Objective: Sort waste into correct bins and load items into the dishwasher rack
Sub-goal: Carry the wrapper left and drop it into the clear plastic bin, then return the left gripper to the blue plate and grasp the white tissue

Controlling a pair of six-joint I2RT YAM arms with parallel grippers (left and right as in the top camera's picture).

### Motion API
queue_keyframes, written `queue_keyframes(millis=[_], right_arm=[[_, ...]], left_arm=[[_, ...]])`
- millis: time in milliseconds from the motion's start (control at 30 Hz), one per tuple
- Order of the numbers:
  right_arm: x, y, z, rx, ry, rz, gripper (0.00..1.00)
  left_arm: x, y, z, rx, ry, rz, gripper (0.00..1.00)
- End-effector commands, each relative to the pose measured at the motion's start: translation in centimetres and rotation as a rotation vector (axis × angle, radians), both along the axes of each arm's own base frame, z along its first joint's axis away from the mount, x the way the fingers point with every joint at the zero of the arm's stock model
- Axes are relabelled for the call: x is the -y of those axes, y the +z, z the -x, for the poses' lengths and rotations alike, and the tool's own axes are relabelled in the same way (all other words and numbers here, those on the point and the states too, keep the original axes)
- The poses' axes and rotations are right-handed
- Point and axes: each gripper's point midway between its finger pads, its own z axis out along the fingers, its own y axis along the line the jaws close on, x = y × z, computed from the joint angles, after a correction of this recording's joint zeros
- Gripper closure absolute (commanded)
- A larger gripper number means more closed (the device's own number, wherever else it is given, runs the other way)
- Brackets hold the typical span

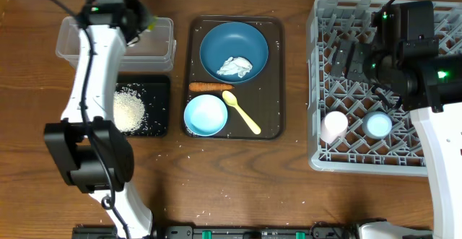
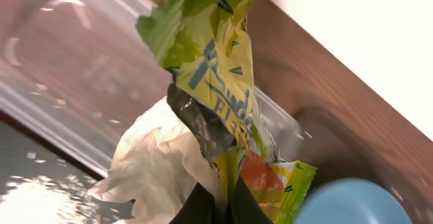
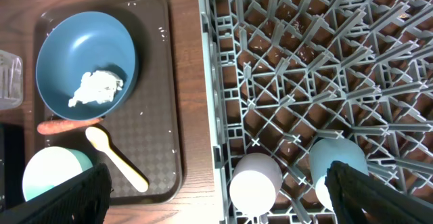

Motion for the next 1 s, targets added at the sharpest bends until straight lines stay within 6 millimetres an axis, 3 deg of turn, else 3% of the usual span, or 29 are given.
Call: queue_keyframes(millis=[0, 100, 233, 467, 567, 700, 833, 967], right_arm=[[0.3, -0.4, 0.0, -0.009, 0.005, 0.023, 0.01], [0.3, -0.4, 0.0, -0.009, 0.006, 0.023, 0.01], [0.3, -0.4, 0.0, -0.01, 0.006, 0.023, 0.01], [0.3, -0.4, 0.0, -0.01, 0.006, 0.023, 0.01], [0.3, -0.4, 0.0, -0.009, 0.006, 0.023, 0.01], [0.3, -0.4, 0.0, -0.009, 0.005, 0.023, 0.01], [0.3, -0.4, 0.1, -0.013, 0.005, 0.024, 0.01], [0.4, -0.5, 0.2, -0.02, 0.006, 0.026, 0.01]], left_arm=[[-1.4, -3.1, 0.0, -0.067, 0.043, -0.012, 0.89], [-1.9, -5.0, 0.1, -0.113, 0.045, -0.012, 0.62], [-1.9, -5.8, 0.1, -0.129, 0.044, -0.011, 0.36], [-1.0, -2.0, -0.4, -0.041, -0.019, -0.018, 0.27], [1.9, 0.0, -0.7, 0.013, -0.123, 0.049, 0.28], [6.5, 0.5, -0.5, 0.018, -0.224, 0.069, 0.27], [12.1, -1.2, -0.4, -0.014, -0.326, 0.064, 0.27], [17.5, -4.2, -0.1, -0.059, -0.405, 0.072, 0.23]])
